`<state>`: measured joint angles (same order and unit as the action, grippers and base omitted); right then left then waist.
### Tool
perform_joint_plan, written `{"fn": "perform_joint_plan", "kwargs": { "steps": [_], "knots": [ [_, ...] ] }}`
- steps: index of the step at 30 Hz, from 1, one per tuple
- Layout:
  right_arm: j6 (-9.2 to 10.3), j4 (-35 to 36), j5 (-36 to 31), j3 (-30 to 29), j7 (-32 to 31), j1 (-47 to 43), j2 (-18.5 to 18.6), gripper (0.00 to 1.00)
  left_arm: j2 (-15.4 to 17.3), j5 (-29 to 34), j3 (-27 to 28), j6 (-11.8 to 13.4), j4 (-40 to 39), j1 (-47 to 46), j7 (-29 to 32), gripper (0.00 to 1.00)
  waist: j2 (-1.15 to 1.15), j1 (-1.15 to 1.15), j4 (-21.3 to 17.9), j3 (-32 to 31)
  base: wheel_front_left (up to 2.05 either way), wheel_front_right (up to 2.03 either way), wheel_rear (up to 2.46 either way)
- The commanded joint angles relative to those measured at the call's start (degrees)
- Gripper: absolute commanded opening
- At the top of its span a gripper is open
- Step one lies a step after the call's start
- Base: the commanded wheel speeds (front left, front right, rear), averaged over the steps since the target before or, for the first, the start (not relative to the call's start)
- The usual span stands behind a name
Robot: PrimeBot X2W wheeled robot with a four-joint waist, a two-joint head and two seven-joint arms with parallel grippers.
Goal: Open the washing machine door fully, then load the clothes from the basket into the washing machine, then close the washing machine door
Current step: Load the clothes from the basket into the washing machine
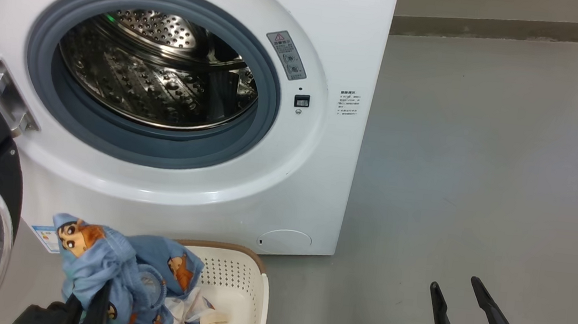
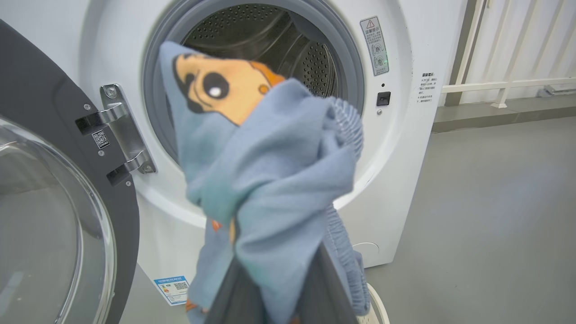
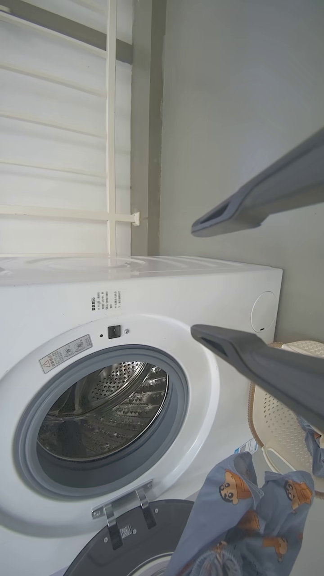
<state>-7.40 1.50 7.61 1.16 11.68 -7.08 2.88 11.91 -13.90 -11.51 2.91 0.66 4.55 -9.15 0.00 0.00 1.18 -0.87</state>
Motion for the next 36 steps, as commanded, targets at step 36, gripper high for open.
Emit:
{"fn": "perform_joint_plan", "kwargs": {
  "steps": [36],
  "knots": [
    [-0.09,3.5,0.8,4.2,1.6,9.6,1.9,1.0,-1.5,-3.0,-0.2,-3.1,20.1,-28.6,-1.8,0.0,0.0,0.0,-6.4,17.3,0.0,0.0,0.0]
  ]
}}
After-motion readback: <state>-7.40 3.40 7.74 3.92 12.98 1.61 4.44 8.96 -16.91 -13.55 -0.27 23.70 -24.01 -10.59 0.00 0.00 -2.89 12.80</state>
